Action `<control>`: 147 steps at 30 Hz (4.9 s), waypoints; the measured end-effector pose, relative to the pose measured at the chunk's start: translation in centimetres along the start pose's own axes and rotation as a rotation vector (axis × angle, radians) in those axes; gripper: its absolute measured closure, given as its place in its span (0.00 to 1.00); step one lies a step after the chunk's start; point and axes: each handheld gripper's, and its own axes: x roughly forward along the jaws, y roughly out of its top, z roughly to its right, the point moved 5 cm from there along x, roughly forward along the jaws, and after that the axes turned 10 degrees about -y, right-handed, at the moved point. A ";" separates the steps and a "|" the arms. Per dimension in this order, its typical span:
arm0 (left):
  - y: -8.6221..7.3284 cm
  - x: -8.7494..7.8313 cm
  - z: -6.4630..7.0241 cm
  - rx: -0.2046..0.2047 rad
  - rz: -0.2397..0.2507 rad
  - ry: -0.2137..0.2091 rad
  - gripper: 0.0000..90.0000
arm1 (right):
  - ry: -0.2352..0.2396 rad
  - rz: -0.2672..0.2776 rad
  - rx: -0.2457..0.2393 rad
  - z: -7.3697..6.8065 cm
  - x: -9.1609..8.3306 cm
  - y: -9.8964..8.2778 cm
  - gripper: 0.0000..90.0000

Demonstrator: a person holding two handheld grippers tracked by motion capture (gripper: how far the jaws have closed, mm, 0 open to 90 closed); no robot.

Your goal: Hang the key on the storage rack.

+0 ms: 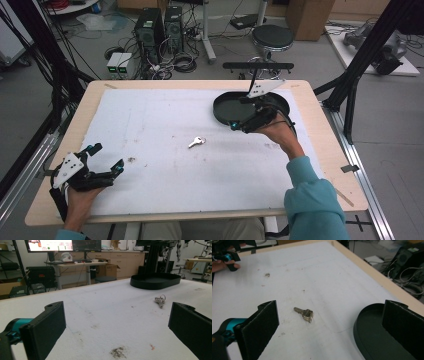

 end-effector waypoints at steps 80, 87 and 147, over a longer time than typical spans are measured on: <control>0.0 0.1 0.0 -0.011 0.001 -0.003 0.02 | 0.288 -0.592 -0.182 -3.5 14.2 -3.6 0.72; 0.0 0.1 -0.1 -0.011 0.000 -0.003 0.02 | 0.300 -0.606 -0.195 -3.6 14.5 -3.8 0.82; 0.0 0.1 -0.1 -0.012 -0.001 -0.004 0.02 | 0.108 -0.273 0.024 0.1 6.7 2.1 0.99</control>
